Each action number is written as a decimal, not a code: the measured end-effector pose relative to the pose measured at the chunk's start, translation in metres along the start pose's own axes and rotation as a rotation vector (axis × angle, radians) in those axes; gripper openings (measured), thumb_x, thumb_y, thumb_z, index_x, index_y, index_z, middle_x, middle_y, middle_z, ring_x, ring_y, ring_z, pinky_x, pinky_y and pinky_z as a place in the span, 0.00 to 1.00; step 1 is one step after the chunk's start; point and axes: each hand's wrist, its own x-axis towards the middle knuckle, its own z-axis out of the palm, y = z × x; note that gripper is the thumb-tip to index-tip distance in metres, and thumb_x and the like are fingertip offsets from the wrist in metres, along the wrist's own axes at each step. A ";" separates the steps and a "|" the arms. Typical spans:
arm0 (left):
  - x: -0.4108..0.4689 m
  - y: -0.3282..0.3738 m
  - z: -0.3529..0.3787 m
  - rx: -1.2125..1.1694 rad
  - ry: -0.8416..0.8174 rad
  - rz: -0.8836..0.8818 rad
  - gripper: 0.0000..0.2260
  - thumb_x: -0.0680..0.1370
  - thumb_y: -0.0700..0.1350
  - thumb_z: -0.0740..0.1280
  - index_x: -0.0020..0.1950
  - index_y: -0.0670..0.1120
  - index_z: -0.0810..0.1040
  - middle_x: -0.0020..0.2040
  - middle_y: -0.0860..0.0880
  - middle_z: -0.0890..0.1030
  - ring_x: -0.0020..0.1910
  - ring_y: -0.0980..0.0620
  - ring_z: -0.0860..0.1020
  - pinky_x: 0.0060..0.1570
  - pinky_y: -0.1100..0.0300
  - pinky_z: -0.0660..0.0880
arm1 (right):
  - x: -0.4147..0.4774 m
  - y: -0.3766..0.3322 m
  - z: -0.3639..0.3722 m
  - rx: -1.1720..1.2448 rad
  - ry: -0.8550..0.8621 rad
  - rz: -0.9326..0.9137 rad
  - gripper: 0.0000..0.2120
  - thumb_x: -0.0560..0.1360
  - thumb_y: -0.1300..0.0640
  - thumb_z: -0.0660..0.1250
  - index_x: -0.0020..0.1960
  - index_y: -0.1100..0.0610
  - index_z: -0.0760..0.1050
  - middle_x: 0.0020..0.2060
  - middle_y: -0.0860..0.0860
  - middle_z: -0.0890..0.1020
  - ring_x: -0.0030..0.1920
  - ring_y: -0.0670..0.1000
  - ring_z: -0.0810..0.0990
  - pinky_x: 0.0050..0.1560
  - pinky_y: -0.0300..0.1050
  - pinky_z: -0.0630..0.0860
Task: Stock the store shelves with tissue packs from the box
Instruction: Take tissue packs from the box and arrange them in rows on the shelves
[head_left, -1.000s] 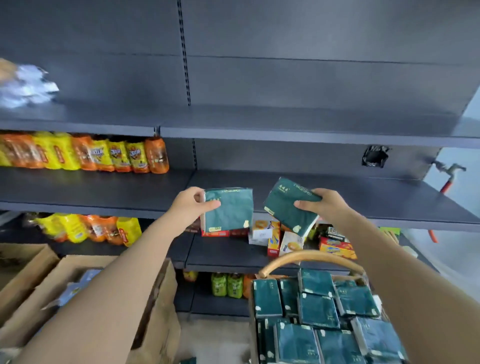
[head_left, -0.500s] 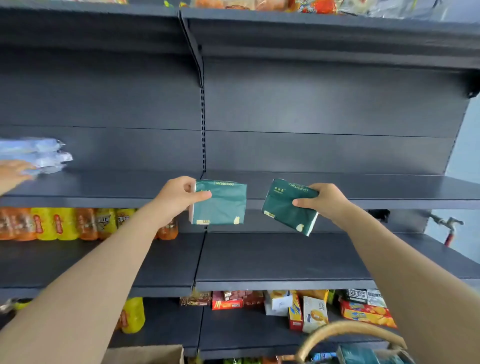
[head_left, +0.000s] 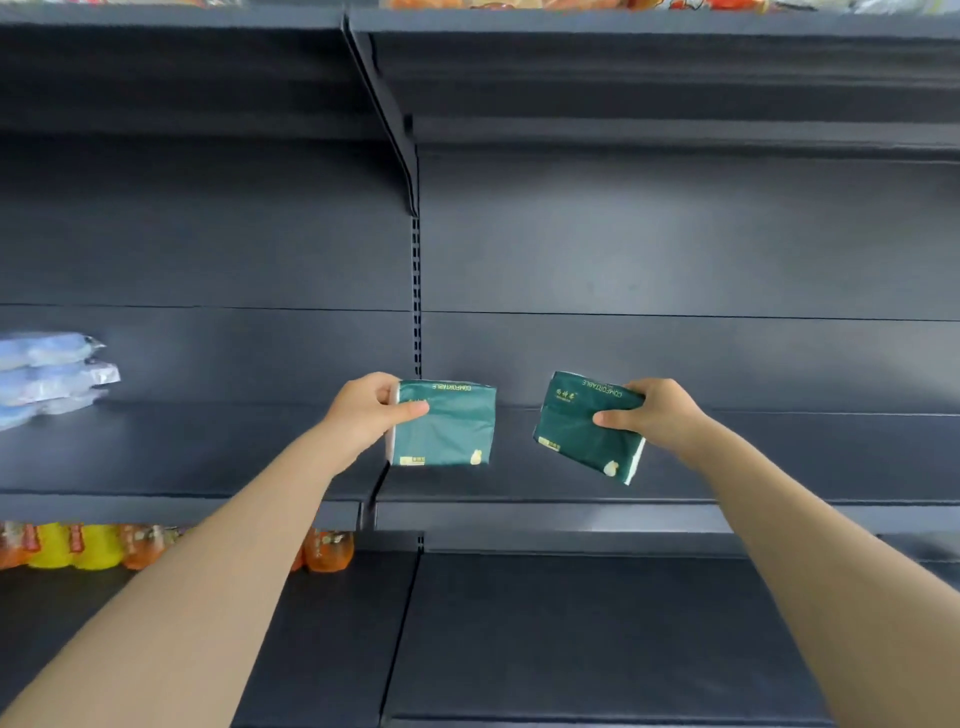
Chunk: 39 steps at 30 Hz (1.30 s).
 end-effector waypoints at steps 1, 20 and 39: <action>0.018 -0.004 0.006 0.003 0.007 -0.004 0.10 0.73 0.44 0.73 0.51 0.47 0.76 0.47 0.52 0.80 0.47 0.55 0.78 0.46 0.61 0.74 | 0.019 0.006 0.002 -0.001 -0.010 -0.004 0.11 0.69 0.56 0.75 0.49 0.57 0.78 0.43 0.51 0.82 0.45 0.53 0.79 0.43 0.43 0.74; 0.252 -0.085 0.133 0.301 0.115 -0.003 0.17 0.70 0.47 0.75 0.54 0.44 0.75 0.46 0.45 0.79 0.46 0.47 0.77 0.48 0.55 0.72 | 0.228 0.079 0.033 0.182 -0.170 0.000 0.13 0.69 0.59 0.75 0.52 0.57 0.78 0.42 0.52 0.84 0.40 0.48 0.83 0.35 0.37 0.80; 0.262 -0.113 0.159 0.395 0.088 0.029 0.24 0.69 0.44 0.76 0.58 0.44 0.66 0.54 0.46 0.77 0.49 0.46 0.76 0.44 0.55 0.73 | 0.227 0.094 0.038 0.058 -0.113 -0.028 0.11 0.68 0.59 0.76 0.47 0.52 0.78 0.40 0.46 0.83 0.41 0.45 0.80 0.39 0.34 0.74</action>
